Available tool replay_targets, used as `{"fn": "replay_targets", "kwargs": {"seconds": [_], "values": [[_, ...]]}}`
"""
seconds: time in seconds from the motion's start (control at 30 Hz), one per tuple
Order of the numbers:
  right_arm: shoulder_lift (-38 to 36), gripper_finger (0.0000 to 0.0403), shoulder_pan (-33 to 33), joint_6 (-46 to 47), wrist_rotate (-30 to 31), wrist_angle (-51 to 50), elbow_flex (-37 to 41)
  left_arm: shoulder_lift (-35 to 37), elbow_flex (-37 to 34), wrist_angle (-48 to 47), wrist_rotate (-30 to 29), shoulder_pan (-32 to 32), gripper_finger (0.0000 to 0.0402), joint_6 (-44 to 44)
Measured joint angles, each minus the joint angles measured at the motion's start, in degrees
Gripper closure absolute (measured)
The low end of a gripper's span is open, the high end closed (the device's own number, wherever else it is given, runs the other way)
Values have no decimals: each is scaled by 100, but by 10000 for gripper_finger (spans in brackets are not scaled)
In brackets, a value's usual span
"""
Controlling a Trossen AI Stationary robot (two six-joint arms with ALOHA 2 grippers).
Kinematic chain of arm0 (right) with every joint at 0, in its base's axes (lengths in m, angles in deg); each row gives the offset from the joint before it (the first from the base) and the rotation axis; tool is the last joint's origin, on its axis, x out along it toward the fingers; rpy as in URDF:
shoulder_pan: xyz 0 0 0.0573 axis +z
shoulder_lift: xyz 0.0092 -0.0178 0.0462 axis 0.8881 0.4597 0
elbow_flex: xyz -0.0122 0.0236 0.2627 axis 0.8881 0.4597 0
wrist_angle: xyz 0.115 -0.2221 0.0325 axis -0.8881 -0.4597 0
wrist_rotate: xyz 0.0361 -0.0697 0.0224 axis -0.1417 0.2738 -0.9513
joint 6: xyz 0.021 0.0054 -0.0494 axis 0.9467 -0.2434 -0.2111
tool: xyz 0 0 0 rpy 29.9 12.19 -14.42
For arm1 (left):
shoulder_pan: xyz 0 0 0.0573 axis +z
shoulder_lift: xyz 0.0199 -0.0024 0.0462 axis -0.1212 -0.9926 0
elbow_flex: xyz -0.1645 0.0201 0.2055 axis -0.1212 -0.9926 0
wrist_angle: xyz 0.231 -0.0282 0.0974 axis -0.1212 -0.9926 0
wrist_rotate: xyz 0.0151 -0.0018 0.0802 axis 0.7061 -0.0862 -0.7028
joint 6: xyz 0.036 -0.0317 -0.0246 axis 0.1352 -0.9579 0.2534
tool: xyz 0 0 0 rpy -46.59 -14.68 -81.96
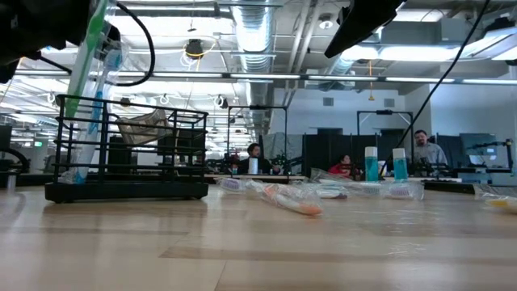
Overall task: Pick & Place toothbrushing station
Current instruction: Put the top green toothbrush into the bottom left section of the mesh organizer
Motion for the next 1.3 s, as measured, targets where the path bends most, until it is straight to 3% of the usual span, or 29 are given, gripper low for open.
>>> {"fn": "replay_targets", "kwargs": {"seconds": [0.7, 1.3], "values": [[0, 285, -2, 2, 0, -2, 0, -133, 0, -473, -11, 0, 400, 87], [0, 285, 4, 2, 0, -3, 70, 1040, 0, -2186, -181, 0, 400, -161]]}}
